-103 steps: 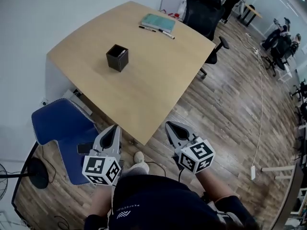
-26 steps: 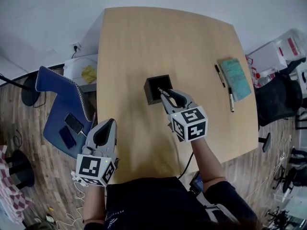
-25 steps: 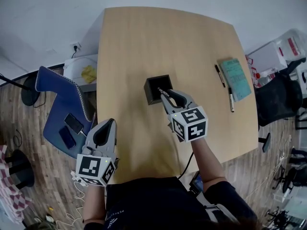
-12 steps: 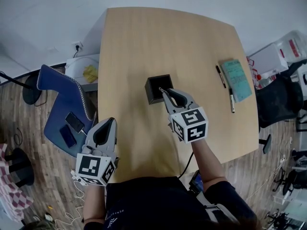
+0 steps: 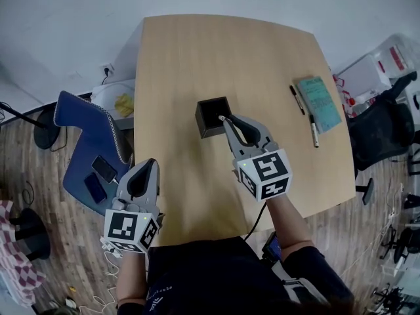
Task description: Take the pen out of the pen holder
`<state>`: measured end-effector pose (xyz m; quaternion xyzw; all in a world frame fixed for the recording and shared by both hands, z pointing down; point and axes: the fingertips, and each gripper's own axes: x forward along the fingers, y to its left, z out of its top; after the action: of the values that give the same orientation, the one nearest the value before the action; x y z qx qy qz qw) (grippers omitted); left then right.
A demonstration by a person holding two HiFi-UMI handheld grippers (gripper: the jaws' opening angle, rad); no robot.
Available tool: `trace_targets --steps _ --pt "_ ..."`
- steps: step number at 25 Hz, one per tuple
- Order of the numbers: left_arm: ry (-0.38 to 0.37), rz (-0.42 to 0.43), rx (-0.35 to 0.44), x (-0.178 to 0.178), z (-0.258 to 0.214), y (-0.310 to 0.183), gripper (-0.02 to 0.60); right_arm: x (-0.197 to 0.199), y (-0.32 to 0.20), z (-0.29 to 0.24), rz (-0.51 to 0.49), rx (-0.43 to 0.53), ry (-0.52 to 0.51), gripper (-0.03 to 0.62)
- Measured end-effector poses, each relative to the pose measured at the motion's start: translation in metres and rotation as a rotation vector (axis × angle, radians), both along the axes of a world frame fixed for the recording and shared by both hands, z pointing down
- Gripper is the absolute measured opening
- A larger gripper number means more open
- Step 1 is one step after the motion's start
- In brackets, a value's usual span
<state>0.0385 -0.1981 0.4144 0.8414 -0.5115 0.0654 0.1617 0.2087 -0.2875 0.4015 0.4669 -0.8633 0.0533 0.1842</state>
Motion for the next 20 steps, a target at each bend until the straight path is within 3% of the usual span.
trace_targets --steps 12,20 --pt "0.025 0.11 0.052 -0.016 -0.02 0.011 0.006 -0.021 0.054 -0.062 0.057 0.18 0.038 0.017" --pt "0.041 0.173 0.073 -0.022 -0.024 0.019 0.006 -0.026 0.083 -0.045 0.108 0.143 0.037 0.015"
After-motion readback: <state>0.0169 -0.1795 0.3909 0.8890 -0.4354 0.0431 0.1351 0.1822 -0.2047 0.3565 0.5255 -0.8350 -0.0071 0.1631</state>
